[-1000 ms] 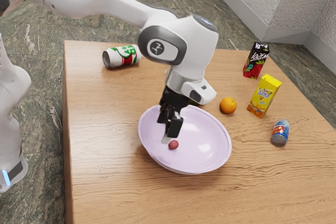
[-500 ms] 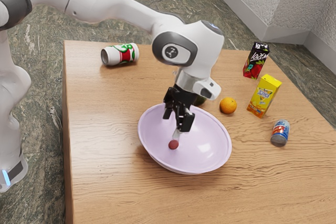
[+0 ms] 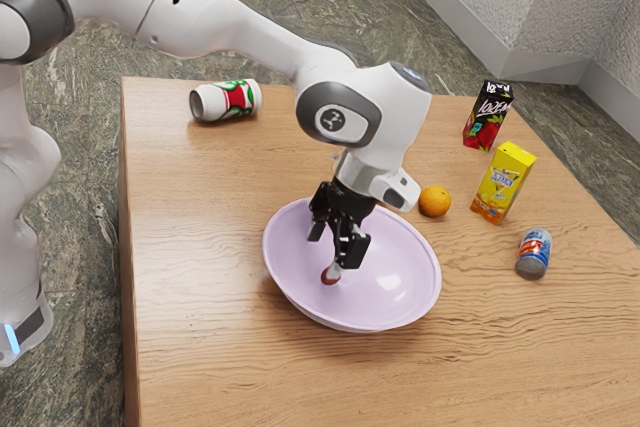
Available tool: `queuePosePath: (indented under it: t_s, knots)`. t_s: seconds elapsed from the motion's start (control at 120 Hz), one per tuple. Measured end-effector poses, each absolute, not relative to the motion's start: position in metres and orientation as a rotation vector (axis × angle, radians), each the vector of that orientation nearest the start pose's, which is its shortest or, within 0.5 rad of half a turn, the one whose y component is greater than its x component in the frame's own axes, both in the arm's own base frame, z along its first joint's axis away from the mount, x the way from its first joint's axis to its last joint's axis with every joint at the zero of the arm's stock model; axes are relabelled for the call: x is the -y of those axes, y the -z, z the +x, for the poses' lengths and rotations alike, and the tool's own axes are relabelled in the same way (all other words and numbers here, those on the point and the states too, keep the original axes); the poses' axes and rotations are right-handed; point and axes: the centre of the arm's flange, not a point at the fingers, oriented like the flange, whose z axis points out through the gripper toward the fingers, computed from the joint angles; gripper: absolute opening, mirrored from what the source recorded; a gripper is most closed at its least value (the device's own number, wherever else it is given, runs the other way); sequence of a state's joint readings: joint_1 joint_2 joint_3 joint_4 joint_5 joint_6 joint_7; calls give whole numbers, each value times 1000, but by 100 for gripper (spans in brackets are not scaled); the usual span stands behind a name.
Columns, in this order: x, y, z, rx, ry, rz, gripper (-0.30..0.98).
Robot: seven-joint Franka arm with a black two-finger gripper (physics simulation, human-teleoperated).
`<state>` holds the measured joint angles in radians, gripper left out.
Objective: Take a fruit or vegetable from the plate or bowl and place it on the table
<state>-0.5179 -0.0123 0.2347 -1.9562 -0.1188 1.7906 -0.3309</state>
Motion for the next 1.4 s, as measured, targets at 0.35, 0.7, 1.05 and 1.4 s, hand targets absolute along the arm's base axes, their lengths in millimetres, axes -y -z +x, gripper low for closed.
queuePosePath:
  t_s: [0.35,0.7,1.05,1.4]
  knots:
    - [143,-458,521,204,-314,-3187,65]
    - [129,-453,526,261,-325,-3186,54]
    - [148,-446,523,213,-344,-3183,43]
    - [167,-443,519,165,-351,-3201,42]
